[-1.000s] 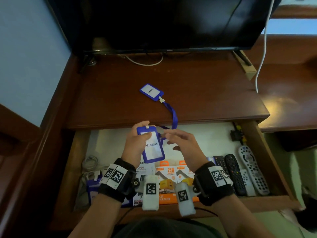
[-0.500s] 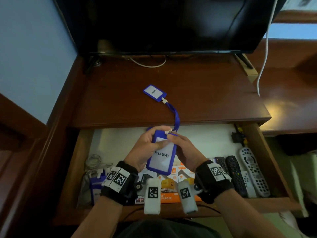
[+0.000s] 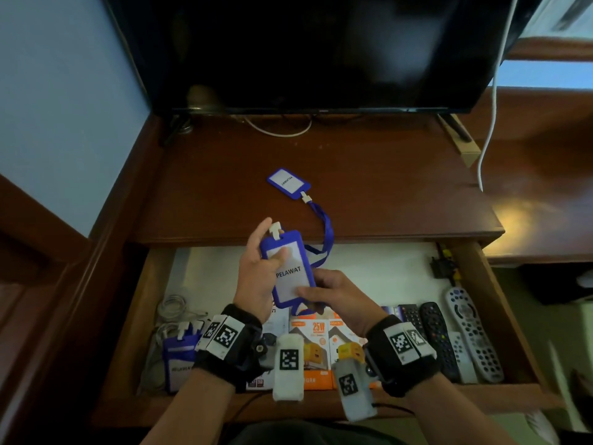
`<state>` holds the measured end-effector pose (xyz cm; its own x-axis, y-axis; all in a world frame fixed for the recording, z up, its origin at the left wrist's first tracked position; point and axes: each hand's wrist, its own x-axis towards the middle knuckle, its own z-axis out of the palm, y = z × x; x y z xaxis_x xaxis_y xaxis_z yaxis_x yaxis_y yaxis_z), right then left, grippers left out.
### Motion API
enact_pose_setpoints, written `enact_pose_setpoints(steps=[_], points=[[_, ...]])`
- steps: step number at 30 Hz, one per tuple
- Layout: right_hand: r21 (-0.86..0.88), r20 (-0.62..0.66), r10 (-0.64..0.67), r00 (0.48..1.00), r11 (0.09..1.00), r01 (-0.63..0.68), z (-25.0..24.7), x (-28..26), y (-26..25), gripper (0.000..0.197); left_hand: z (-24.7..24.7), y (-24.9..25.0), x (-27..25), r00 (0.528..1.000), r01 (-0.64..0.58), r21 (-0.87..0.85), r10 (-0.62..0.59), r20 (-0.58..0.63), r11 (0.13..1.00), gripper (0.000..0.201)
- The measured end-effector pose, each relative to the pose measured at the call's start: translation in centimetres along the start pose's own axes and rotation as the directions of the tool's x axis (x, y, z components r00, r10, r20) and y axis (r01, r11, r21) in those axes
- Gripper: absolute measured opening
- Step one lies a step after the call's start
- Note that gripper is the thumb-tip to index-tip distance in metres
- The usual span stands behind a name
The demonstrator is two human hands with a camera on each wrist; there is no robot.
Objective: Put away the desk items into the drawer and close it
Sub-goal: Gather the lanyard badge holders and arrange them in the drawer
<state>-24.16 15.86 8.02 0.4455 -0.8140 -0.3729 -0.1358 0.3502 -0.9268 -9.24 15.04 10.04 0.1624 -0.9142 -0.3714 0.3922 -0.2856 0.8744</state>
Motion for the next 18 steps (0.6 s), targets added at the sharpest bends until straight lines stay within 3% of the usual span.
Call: enact_pose_setpoints(steps=[3, 7, 11, 15, 18], points=[[-0.003, -0.008, 0.002, 1.000, 1.000, -0.002, -0.3, -0.1, 0.0, 0.017, -0.4, 0.2, 0.5, 1.000, 0.016, 0.001, -0.016, -0.014, 1.000, 0.061], [-0.012, -0.060, -0.009, 0.998, 1.000, 0.008, -1.5, 0.0, -0.4, 0.029, -1.4, 1.3, 1.3, 0.997, 0.051, 0.082, -0.056, 0.059, 0.995, 0.053], [-0.004, -0.146, -0.021, 0.989, 1.000, 0.020, -3.2, -0.2, -0.6, 0.024, -2.0, 1.7, 2.0, 0.980, 0.119, 0.195, -0.147, 0.135, 0.973, 0.036], [0.048, -0.245, -0.036, 0.969, 0.998, 0.050, -4.6, -0.2, -0.6, 0.033, -1.7, 1.2, 2.6, 0.977, 0.066, 0.406, -0.141, 0.159, 0.912, 0.027], [0.045, -0.290, -0.041, 0.956, 0.997, 0.056, -5.3, -0.1, -1.6, 0.029, -1.2, 1.8, 3.1, 0.974, 0.011, 0.521, -0.126, 0.186, 0.854, 0.033]])
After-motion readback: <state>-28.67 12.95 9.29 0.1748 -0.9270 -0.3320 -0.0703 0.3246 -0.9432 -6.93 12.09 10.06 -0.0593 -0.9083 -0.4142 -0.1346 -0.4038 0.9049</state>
